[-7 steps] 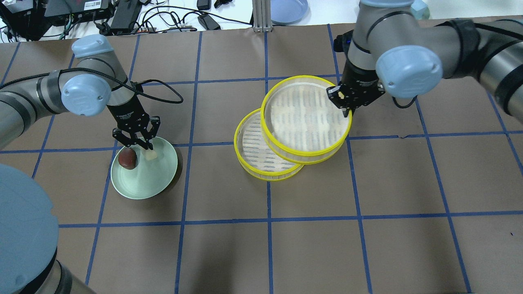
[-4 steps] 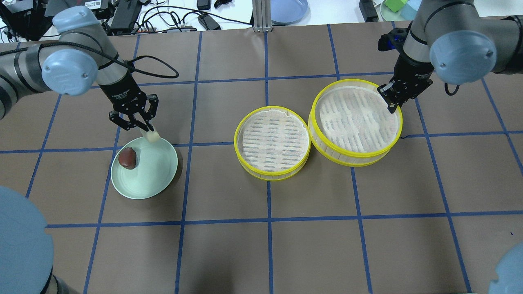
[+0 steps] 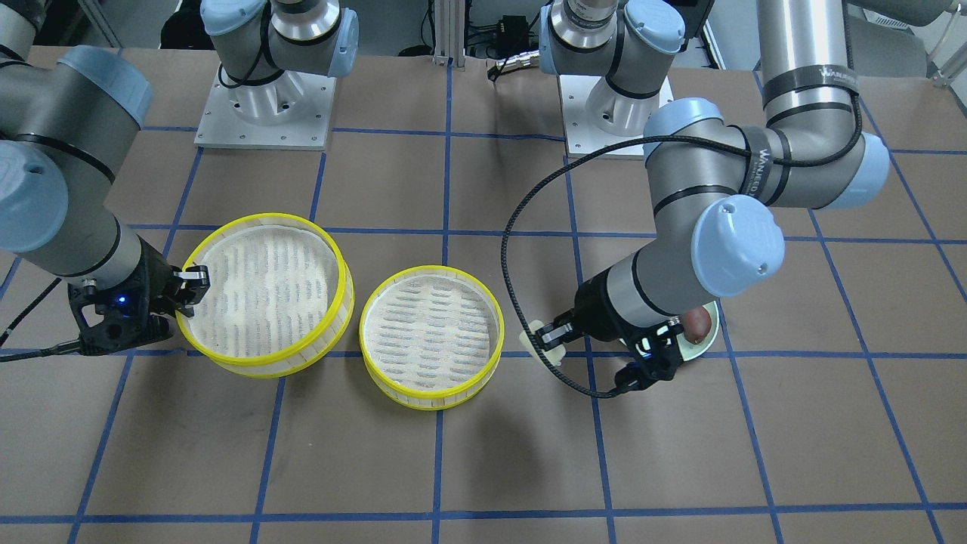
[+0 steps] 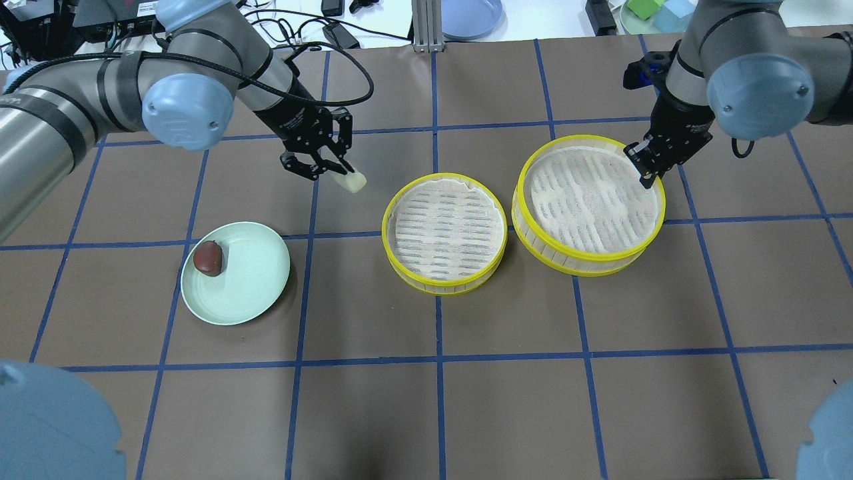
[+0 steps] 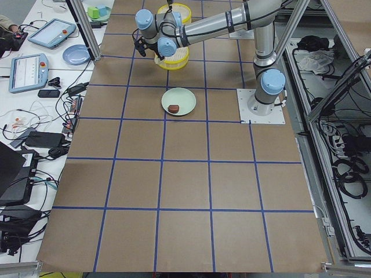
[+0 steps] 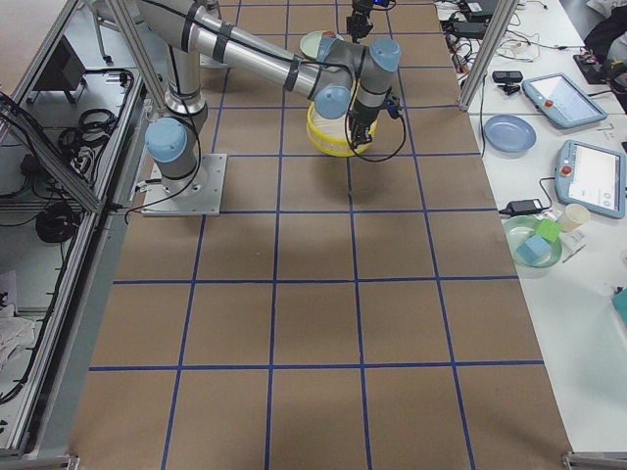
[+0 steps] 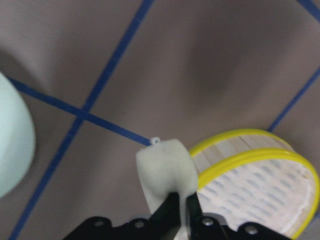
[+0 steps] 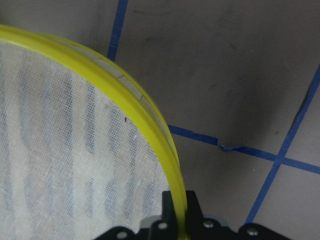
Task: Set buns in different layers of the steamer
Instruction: 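Carry the white bun with the left gripper into the lower steamer tier and release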
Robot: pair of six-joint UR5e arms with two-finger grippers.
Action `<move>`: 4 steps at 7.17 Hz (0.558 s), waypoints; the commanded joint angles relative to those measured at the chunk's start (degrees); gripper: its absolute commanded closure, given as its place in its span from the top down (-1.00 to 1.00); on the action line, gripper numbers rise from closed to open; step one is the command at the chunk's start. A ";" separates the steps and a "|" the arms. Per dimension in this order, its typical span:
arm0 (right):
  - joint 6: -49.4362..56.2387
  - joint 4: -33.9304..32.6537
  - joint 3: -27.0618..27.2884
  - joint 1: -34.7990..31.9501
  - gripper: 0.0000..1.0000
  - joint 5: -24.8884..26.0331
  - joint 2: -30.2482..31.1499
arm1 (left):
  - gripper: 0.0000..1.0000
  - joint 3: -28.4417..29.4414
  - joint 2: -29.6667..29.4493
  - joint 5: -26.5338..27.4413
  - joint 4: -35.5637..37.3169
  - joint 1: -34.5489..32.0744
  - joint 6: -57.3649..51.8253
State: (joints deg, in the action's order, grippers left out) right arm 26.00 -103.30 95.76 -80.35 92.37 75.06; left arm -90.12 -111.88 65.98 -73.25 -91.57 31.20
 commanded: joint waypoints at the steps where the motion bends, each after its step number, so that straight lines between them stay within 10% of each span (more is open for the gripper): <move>1: 0.01 0.03 0.13 0.01 -1.00 0.00 0.00 | -1.00 -2.15 -2.10 -6.98 5.90 -5.69 4.63; 3: -0.33 0.11 0.13 0.01 -1.00 0.00 0.17 | -0.73 -4.96 -3.43 -7.18 9.86 -8.97 6.06; 4: -0.77 0.12 0.13 -0.16 -1.00 0.00 0.17 | 0.73 -4.97 -3.43 -7.10 9.97 -9.24 5.28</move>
State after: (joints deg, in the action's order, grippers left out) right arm 25.66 -103.21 95.88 -80.37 92.37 75.19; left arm -94.49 -115.04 59.00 -64.43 -99.88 36.72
